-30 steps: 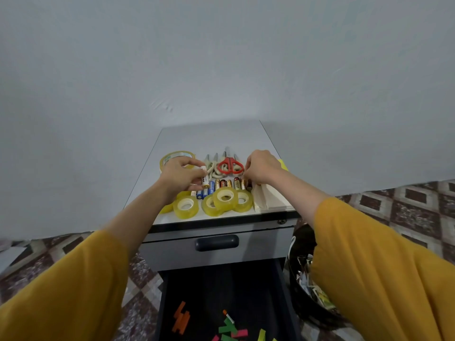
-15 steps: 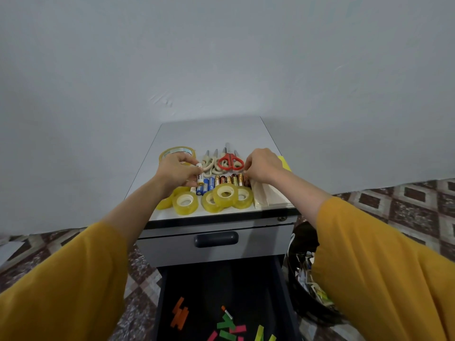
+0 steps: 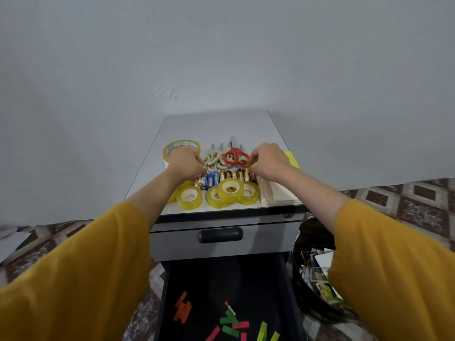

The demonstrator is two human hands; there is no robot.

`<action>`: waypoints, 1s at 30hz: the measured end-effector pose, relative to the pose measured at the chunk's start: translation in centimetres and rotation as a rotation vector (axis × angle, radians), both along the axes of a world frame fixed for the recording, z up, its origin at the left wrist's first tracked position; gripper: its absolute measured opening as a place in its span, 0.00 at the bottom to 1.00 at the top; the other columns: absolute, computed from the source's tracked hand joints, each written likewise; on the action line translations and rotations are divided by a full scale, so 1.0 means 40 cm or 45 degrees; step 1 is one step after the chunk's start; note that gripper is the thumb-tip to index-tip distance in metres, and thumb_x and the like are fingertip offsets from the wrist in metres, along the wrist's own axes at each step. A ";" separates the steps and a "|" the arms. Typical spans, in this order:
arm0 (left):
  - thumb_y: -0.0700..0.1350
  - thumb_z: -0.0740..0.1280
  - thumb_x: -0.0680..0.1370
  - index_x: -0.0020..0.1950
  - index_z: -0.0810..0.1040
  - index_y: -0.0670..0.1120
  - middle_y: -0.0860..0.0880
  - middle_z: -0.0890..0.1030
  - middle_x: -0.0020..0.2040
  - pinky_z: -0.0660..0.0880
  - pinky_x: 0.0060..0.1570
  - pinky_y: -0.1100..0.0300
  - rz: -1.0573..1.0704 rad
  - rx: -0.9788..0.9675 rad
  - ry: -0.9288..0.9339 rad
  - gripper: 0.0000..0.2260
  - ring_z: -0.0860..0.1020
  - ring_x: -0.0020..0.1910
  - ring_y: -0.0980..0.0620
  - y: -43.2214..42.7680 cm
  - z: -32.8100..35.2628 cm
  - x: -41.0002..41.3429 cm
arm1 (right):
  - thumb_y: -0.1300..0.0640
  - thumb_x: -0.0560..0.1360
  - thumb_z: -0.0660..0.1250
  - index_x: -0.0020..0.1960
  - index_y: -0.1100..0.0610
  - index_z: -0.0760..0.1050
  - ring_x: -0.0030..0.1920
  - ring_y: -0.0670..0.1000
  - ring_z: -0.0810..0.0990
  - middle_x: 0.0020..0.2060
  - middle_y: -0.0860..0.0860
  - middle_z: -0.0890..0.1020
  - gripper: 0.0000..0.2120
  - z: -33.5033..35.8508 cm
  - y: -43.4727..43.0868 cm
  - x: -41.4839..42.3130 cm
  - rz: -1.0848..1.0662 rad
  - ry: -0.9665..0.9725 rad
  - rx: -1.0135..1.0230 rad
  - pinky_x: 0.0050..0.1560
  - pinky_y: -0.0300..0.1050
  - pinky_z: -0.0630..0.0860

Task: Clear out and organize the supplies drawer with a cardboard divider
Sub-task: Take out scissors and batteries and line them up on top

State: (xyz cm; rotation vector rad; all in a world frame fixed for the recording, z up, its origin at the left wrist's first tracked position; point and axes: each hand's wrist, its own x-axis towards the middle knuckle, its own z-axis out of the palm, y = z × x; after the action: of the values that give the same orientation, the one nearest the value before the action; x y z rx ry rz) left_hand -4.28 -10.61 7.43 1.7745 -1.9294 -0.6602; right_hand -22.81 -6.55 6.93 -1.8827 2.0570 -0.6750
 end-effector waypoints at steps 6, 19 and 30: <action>0.33 0.71 0.69 0.41 0.81 0.34 0.41 0.81 0.35 0.80 0.47 0.49 0.010 -0.066 -0.122 0.03 0.80 0.36 0.45 -0.001 -0.001 0.005 | 0.66 0.71 0.66 0.49 0.58 0.83 0.47 0.53 0.79 0.48 0.54 0.83 0.11 -0.003 0.007 0.000 0.009 -0.006 -0.018 0.39 0.40 0.69; 0.36 0.69 0.72 0.35 0.79 0.44 0.46 0.80 0.35 0.79 0.39 0.60 -0.002 -0.171 0.213 0.07 0.77 0.25 0.56 0.157 0.024 0.067 | 0.67 0.69 0.67 0.41 0.61 0.82 0.46 0.53 0.80 0.42 0.56 0.84 0.06 0.014 0.133 0.070 0.066 -0.197 -0.193 0.48 0.45 0.76; 0.40 0.71 0.74 0.43 0.82 0.41 0.50 0.80 0.32 0.77 0.34 0.69 -0.143 0.213 0.374 0.03 0.77 0.26 0.62 0.433 -0.238 0.143 | 0.65 0.72 0.69 0.40 0.62 0.81 0.22 0.36 0.73 0.27 0.47 0.77 0.04 -0.208 0.389 0.143 0.252 -0.533 0.117 0.26 0.28 0.68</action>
State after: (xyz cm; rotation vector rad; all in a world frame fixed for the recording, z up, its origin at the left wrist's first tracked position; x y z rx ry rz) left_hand 1.44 6.71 -2.11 1.5661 -1.8245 -1.0845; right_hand -17.11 9.03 -1.40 -1.6910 1.5921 -0.8255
